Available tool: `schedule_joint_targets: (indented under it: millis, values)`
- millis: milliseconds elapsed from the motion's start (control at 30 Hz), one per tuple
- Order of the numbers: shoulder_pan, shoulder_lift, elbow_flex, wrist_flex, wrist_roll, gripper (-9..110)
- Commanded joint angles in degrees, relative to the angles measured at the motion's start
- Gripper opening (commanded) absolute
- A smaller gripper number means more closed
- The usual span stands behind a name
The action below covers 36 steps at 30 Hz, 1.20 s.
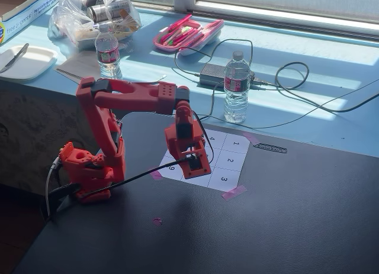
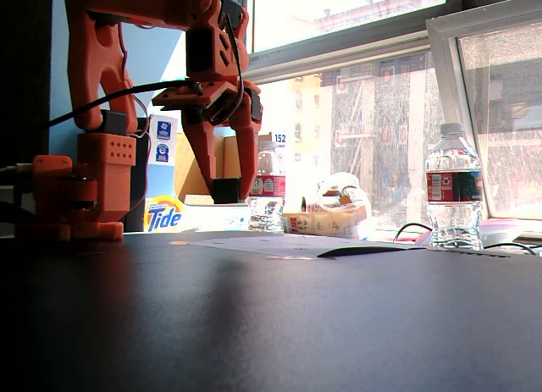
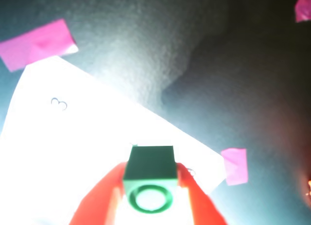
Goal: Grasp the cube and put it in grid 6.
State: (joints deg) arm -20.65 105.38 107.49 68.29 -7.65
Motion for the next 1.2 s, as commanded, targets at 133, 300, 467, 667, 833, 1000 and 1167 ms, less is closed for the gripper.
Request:
schedule_joint_targets:
  millis: [133,300,467,667,833,1000,1167]
  values:
    - [-3.2,-6.7,-2.1,-5.7,1.5,0]
    - [-2.8,-8.8,-2.7,-6.9,1.5,0]
    - [-2.6,-12.7,-6.1,-7.1,1.6,0]
    - [-3.6,-17.5,-10.9,-6.9,2.0,0]
    - [-5.3,-19.0,-11.4,-7.2,1.7,0]
    - [-6.9,-18.9,-11.1,-6.7,-0.8,12]
    - [-7.5,-18.3,-11.6,-4.0,-4.1,32]
